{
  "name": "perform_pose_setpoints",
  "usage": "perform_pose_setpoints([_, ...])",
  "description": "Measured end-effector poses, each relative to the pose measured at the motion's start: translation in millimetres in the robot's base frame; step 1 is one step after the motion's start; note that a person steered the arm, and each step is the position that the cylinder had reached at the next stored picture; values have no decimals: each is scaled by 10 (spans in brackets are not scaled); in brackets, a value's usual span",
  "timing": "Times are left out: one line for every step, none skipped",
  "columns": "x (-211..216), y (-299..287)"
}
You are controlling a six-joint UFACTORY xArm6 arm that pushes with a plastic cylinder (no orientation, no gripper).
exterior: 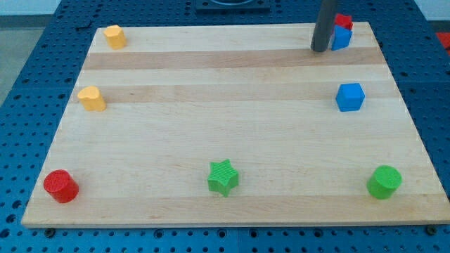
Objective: Move the yellow hexagon towards the top center
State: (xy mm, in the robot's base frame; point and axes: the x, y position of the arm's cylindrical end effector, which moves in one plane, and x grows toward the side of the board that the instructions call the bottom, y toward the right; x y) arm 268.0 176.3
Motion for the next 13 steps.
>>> perform_pose_setpoints([-80,149])
perform_pose_setpoints([-102,263])
perform_pose_setpoints([-42,135])
perform_pose_setpoints([-13,-235])
perform_pose_setpoints([-56,-641])
perform_pose_setpoints([-170,-878])
perform_pose_setpoints([-5,-1318])
perform_pose_setpoints([88,-2084])
perform_pose_setpoints([114,-2902])
perform_pose_setpoints([245,-3720])
perform_pose_setpoints([475,-4468])
perform_pose_setpoints([470,-4813])
perform_pose_setpoints([248,-4814])
